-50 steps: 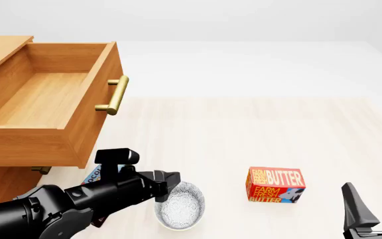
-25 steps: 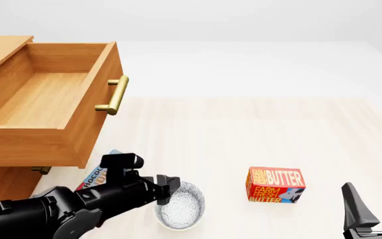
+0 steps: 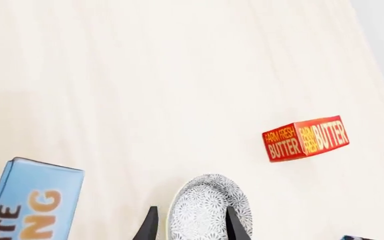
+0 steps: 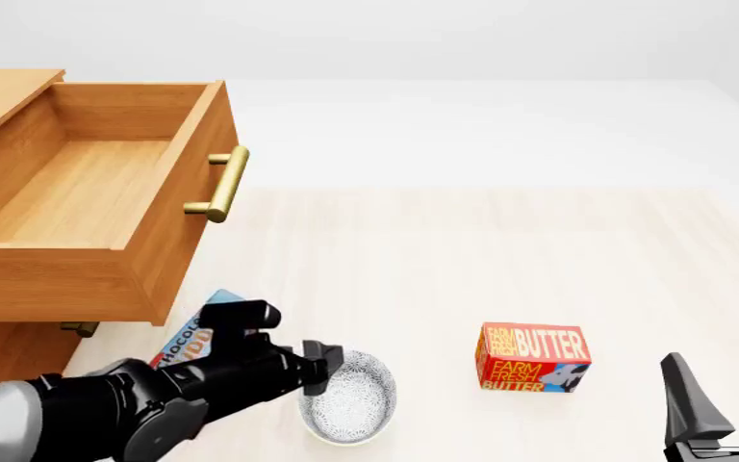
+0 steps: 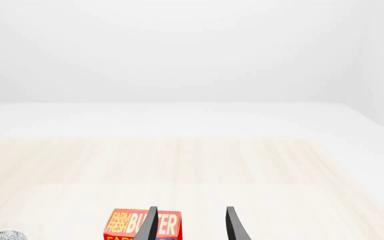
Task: Put the bowl in the top drawer of the cabinet.
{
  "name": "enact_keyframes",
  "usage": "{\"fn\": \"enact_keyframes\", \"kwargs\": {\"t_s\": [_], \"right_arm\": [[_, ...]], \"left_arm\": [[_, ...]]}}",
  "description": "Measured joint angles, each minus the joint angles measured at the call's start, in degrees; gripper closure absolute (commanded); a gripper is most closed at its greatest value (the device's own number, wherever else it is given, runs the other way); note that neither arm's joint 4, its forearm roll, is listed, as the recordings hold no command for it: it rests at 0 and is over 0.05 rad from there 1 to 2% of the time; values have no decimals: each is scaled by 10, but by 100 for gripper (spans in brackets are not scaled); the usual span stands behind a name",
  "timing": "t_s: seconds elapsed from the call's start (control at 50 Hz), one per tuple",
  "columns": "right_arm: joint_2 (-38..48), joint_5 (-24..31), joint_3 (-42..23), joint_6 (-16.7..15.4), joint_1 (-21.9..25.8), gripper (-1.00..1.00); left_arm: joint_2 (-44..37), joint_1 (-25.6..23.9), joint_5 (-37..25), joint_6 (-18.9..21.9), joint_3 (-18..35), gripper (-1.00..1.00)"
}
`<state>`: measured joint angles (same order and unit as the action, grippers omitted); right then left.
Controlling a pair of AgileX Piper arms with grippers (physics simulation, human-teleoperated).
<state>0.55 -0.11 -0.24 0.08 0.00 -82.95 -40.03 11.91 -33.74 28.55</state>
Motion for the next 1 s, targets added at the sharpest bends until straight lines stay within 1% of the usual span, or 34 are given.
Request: {"fn": "enact_keyframes", "kwargs": {"t_s": [0.36,1.0], "right_arm": [[0,0,0,0,0,-100],[0,0,0,0,0,-100]], "left_arm": [[-38,0,25,-15,-6,-100],[-92,-19,71,-65,-23,-100]]}}
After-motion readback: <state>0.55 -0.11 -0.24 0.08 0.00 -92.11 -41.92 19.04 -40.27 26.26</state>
